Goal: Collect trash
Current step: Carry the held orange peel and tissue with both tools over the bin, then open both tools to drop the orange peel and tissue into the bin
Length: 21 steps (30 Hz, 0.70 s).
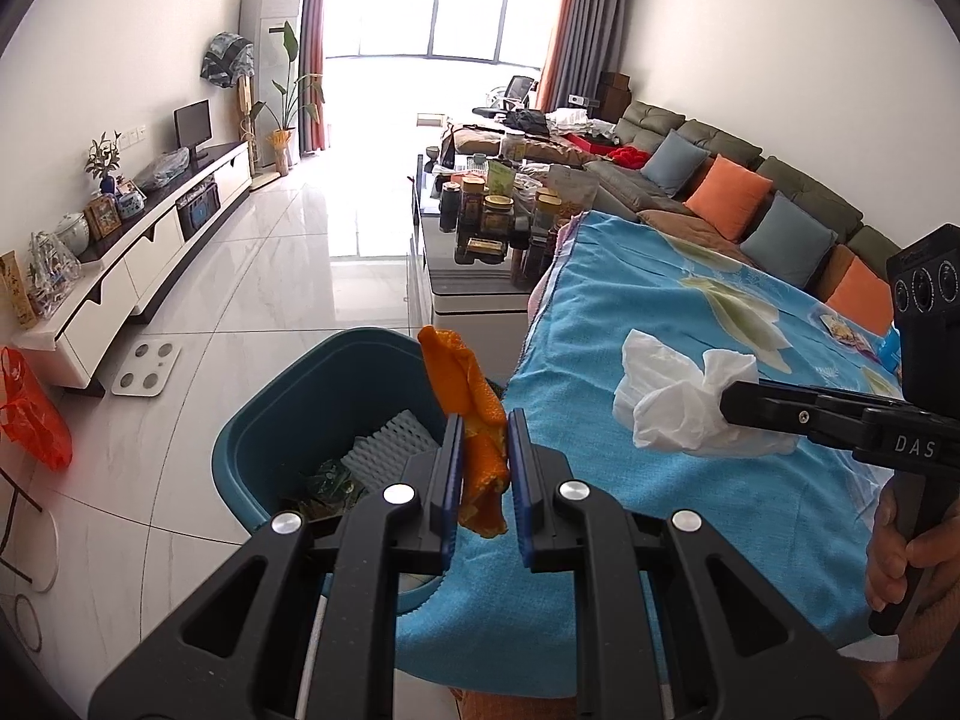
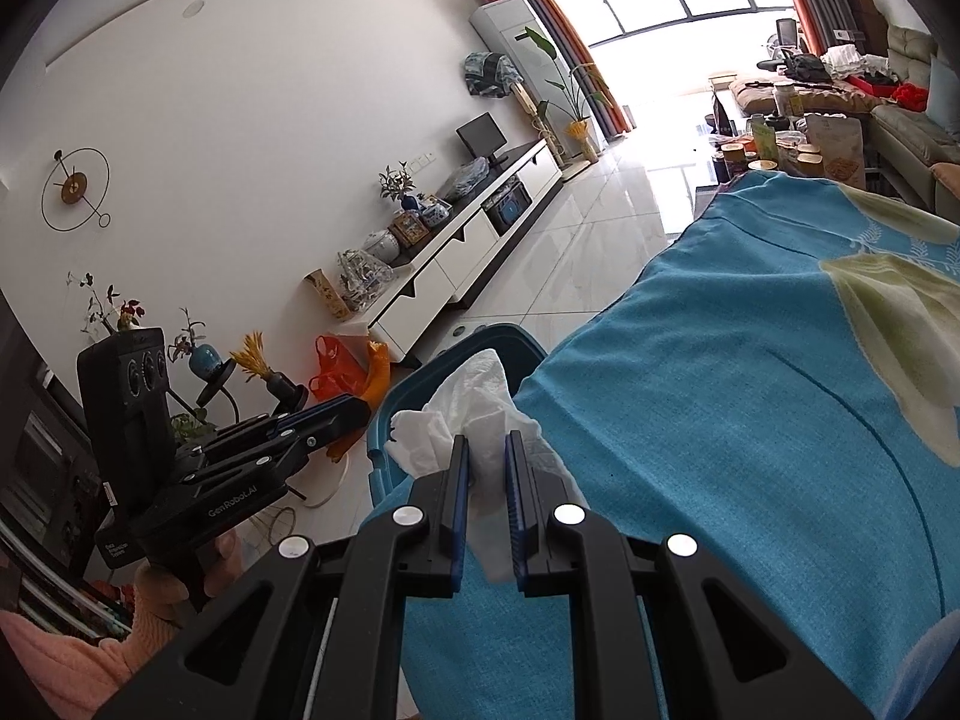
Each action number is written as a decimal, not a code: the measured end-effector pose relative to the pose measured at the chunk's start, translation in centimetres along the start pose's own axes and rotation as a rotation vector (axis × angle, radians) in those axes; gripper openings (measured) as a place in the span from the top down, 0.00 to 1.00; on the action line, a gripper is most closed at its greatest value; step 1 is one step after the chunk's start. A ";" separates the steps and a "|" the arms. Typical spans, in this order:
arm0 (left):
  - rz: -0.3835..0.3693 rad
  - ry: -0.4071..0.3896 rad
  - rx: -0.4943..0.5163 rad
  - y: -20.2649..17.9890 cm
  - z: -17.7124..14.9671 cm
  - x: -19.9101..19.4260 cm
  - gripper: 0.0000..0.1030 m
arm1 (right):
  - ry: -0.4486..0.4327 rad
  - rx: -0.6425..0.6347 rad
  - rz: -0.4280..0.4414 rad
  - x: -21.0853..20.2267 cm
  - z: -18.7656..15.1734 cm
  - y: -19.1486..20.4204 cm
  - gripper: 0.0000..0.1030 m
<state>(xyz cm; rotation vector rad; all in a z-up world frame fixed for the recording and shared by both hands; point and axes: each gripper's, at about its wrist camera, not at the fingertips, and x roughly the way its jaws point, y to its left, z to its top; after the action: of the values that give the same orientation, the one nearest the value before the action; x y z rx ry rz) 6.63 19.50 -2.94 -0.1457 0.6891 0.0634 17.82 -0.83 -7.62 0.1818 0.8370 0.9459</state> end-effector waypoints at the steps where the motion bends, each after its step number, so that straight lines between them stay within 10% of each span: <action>1: 0.003 0.000 -0.002 0.2 0.0 0.0 0.85 | 0.001 -0.002 0.001 0.1 0.1 0.1 0.89; 21: 0.059 0.010 -0.038 2.5 0.0 0.6 0.85 | 0.047 -0.051 0.014 3.1 1.8 2.0 0.89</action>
<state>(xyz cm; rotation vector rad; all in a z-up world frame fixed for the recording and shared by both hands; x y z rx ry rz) 6.84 21.96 -3.65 -0.1625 0.7022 0.1322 18.79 3.14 -7.18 0.1223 0.8545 0.9870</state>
